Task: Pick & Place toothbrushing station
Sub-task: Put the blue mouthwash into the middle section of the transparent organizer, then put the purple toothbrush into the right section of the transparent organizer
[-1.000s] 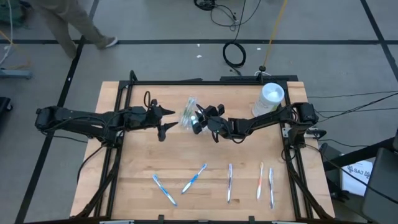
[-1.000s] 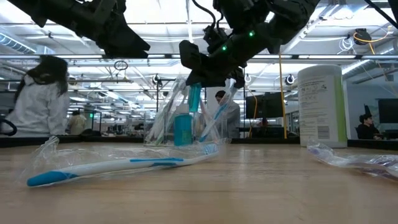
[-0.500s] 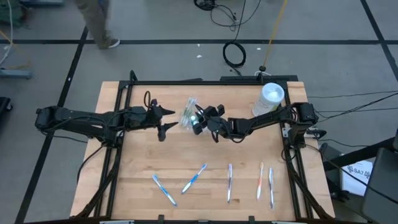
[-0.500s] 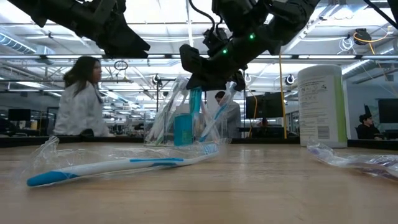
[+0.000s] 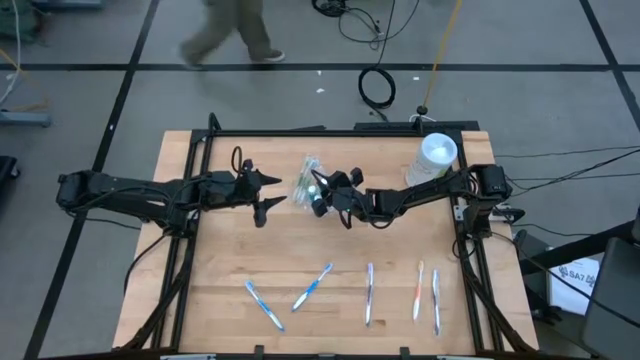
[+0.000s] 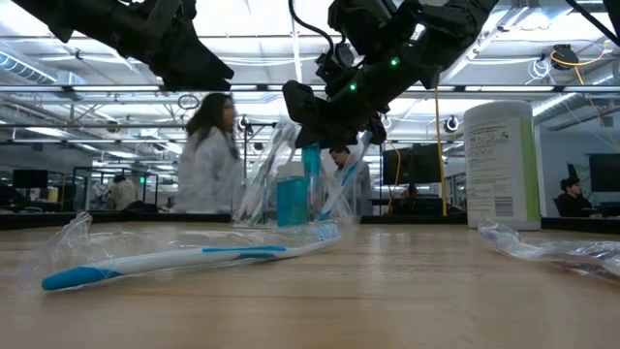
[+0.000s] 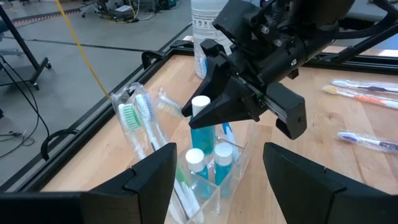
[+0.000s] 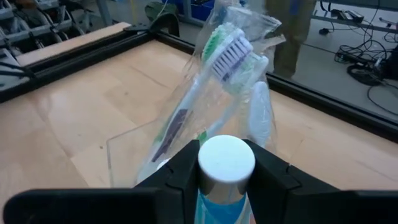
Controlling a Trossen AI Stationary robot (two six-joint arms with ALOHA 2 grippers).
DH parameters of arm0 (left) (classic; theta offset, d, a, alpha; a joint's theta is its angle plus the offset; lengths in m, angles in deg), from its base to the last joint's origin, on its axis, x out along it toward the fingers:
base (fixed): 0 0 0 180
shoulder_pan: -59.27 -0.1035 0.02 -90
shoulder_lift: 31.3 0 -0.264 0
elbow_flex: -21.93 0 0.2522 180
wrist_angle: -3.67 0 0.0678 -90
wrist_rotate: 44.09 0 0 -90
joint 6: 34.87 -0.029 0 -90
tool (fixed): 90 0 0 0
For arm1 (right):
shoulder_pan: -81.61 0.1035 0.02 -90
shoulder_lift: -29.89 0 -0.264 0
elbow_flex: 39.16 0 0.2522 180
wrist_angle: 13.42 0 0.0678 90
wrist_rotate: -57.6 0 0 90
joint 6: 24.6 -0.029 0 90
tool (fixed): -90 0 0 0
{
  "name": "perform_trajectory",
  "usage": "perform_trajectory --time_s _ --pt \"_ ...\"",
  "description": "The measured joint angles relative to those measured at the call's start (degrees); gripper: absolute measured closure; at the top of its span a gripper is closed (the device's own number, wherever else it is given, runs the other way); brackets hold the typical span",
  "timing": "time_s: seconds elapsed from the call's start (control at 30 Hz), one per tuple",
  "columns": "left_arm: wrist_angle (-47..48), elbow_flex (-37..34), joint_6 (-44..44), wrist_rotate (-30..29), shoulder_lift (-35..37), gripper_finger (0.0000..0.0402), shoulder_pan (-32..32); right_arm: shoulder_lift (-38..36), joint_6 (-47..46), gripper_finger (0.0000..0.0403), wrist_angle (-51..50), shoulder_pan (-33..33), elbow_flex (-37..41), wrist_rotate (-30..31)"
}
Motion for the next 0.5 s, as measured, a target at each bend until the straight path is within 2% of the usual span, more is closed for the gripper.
perform_trajectory --time_s 0.2,0.37,0.5 --pt "0.0 0.0 0.0 0.0 0.0 0.0153 0.0 0.0 1.3 0.0288 -1.6 -1.0 0.0 -0.7" --pt "0.0 0.0 0.0 0.0 0.0 0.0153 0.0 0.0 -1.0 0.0285 -1.8 -2.8 0.0 -9.3" --pt "0.1 0.0 0.0 0.0 0.0 0.0153 0.0 0.0 -0.5 0.0289 -2.8 -3.6 0.0 -10.4"
